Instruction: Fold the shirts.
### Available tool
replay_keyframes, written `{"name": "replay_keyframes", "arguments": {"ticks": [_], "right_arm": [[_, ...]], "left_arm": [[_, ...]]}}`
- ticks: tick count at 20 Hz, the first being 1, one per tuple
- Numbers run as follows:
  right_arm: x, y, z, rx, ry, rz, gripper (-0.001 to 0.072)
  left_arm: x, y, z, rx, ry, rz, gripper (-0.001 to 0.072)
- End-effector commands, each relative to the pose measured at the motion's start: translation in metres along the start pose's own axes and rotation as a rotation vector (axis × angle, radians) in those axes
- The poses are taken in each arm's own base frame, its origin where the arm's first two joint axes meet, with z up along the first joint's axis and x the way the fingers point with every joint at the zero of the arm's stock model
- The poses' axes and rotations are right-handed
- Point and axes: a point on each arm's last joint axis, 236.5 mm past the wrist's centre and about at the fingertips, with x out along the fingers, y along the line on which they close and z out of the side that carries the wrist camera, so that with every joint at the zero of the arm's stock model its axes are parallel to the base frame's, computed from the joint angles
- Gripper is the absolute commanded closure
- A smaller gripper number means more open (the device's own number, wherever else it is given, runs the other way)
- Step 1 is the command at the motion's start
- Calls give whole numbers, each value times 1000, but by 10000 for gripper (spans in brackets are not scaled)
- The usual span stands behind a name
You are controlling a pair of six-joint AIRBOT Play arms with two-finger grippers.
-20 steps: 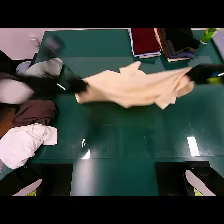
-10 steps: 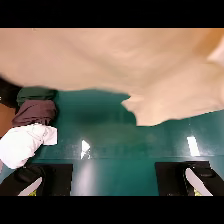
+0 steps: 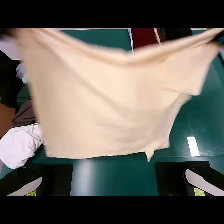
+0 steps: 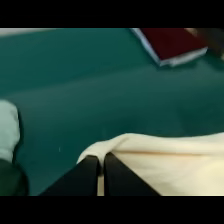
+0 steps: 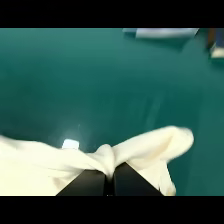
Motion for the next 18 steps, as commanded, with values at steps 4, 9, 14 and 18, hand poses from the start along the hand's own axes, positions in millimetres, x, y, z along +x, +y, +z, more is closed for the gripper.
{"name": "replay_keyframes", "arguments": {"ticks": [4, 9, 14, 18], "right_arm": [[216, -37, -63, 101, 305, 9, 697], [279, -46, -74, 112, 388, 16, 397], [241, -56, -50, 82, 393, 3, 216], [189, -87, -106, 131, 495, -80, 216]], "left_arm": [[222, 74, -137, -110, 419, 154, 682], [267, 94, -188, -207, 543, 138, 609], [225, 106, -175, -140, 568, 191, 214], [172, 100, -209, -120, 627, 194, 214]]}}
